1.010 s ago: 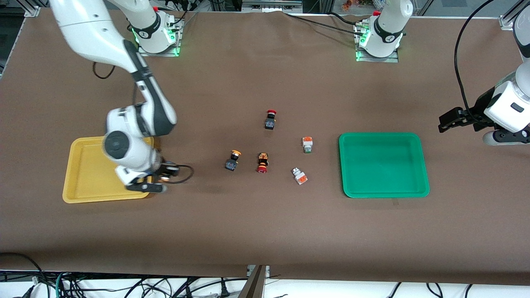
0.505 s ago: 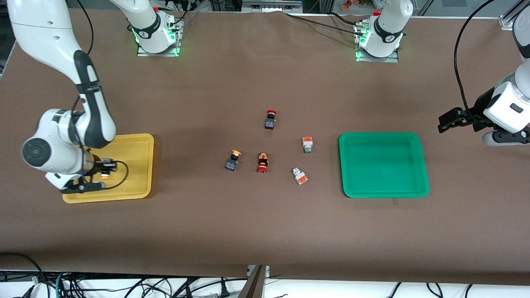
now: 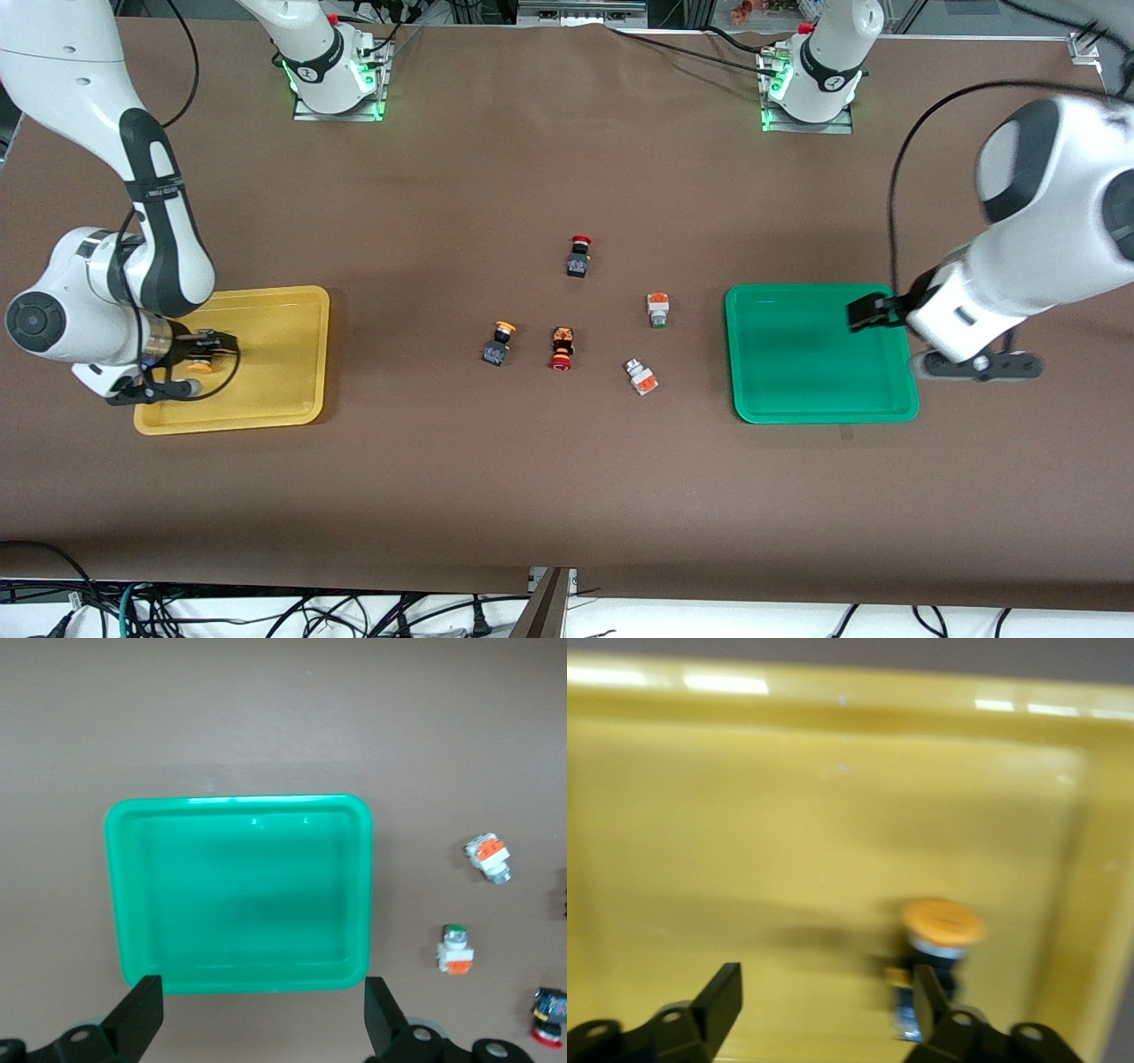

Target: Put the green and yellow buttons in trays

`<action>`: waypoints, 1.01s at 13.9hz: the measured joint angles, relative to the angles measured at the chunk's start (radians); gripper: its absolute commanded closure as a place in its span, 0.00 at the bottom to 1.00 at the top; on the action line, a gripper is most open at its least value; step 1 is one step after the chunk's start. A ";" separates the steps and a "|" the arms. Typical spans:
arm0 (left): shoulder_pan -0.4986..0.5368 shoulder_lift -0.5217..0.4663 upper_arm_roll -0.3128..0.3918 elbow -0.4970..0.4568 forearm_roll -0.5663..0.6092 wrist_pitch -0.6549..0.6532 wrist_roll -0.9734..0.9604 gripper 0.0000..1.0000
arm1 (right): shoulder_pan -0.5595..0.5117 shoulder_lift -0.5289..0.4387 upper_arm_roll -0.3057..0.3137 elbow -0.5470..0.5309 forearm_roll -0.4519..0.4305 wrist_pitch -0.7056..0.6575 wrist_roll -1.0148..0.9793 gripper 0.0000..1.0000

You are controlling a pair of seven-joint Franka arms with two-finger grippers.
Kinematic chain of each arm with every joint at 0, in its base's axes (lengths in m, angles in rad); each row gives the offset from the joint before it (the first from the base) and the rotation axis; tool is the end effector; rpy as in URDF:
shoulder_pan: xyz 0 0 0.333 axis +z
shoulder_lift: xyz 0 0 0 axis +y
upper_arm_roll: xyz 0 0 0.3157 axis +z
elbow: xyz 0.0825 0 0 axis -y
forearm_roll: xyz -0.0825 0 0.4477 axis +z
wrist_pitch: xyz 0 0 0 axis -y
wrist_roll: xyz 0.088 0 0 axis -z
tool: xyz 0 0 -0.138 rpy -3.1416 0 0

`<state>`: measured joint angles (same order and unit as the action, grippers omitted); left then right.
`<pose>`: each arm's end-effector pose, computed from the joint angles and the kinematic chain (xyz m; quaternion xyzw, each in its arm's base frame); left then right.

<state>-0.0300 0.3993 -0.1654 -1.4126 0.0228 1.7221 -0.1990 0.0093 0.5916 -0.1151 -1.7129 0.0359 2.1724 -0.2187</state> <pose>0.7175 -0.1238 0.4229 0.9989 0.0046 -0.0455 0.0124 0.6985 -0.0690 0.1645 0.9964 0.0528 -0.0660 0.0079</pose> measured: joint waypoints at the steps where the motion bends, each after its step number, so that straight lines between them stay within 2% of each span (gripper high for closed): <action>1: -0.013 0.030 0.000 0.008 0.000 0.012 -0.015 0.00 | 0.004 -0.012 0.056 0.014 0.001 -0.014 0.090 0.00; 3: -0.027 0.068 -0.001 0.012 0.000 0.016 -0.016 0.00 | 0.019 -0.028 0.165 0.028 0.001 -0.026 0.263 0.00; 5: -0.061 0.083 -0.004 0.001 0.000 0.010 -0.066 0.00 | 0.053 -0.029 0.222 0.028 0.002 -0.019 0.396 0.00; 9: -0.165 0.117 -0.008 -0.080 -0.015 0.061 -0.214 0.00 | 0.220 -0.010 0.236 0.027 0.002 0.107 0.681 0.00; 14: -0.225 0.153 -0.015 -0.309 -0.067 0.337 -0.318 0.00 | 0.391 0.081 0.236 0.025 0.002 0.350 0.988 0.00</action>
<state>-0.2550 0.5522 -0.1803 -1.7216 -0.0443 2.0592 -0.5173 0.4004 0.6724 0.1207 -1.6876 0.0377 2.5226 0.7690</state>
